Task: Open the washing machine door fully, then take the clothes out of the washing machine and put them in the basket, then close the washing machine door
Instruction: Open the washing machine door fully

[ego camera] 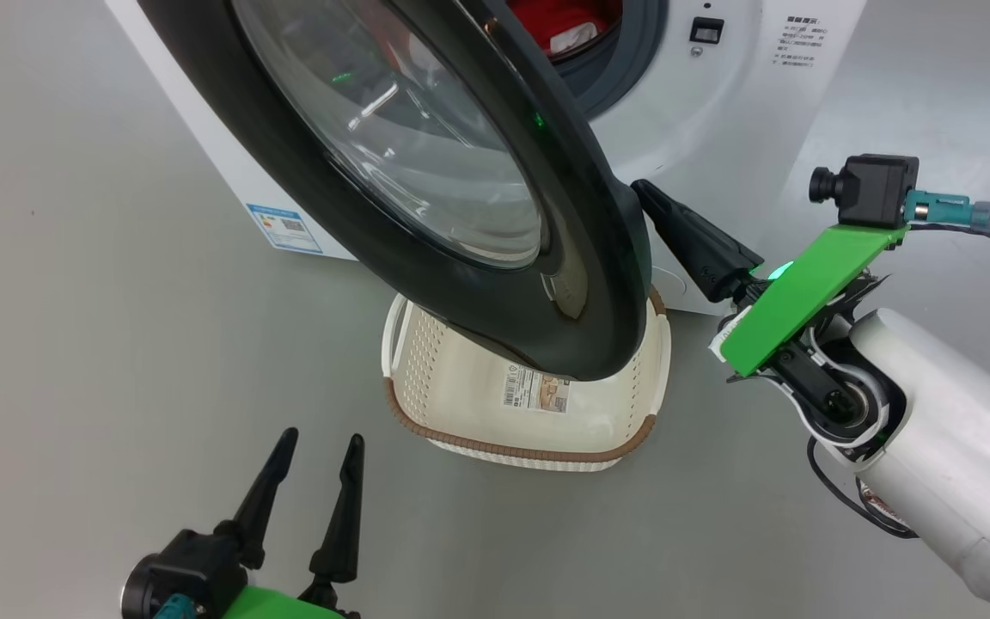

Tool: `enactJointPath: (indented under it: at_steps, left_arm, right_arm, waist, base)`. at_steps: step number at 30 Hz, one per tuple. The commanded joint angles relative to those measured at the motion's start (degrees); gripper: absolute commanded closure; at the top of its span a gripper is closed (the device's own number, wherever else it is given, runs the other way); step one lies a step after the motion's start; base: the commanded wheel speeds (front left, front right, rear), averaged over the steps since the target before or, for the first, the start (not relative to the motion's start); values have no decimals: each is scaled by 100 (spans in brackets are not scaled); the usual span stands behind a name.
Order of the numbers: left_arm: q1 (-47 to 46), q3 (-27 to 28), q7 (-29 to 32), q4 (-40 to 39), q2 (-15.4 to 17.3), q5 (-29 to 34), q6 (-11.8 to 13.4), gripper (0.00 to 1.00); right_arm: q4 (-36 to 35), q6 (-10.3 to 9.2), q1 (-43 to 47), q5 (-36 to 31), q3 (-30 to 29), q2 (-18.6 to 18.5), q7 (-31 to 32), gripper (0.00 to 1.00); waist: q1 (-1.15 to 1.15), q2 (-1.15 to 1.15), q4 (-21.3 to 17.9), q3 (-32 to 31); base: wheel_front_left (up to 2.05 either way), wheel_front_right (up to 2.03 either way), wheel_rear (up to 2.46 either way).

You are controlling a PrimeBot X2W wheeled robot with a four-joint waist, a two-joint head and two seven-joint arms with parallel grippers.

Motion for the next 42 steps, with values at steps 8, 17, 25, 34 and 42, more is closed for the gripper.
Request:
enactJointPath:
  at_steps: [8,17,25,34,42]
  left_arm:
    - [-226,101,-69,-152,54,-80,-16,0]
    - [-44,70,-69,-239,54,-135,57,0]
    - [151,56,-69,-305,54,-142,97,0]
    - [316,53,-69,-303,54,-131,196,0]
    - [433,90,-69,-302,54,-91,273,0]
  right_arm:
    - [-446,44,-115,771,267,-127,603,100]
    - [-757,44,204,1079,349,-180,1004,100]
    - [-901,44,488,1113,353,-133,1153,100]
    - [-1047,44,756,1084,389,76,1299,100]
    - [-1039,44,928,1064,387,309,1374,100]
  waist:
    - [0,0,121,35]
    - [0,0,334,-142]
    - [0,0,559,-274]
    - [0,0,897,-450]
    - [0,0,1249,-610]
  base:
    - [0,0,0]
    - [0,0,0]
    - [0,0,0]
    - [0,0,0]
    - [0,0,0]
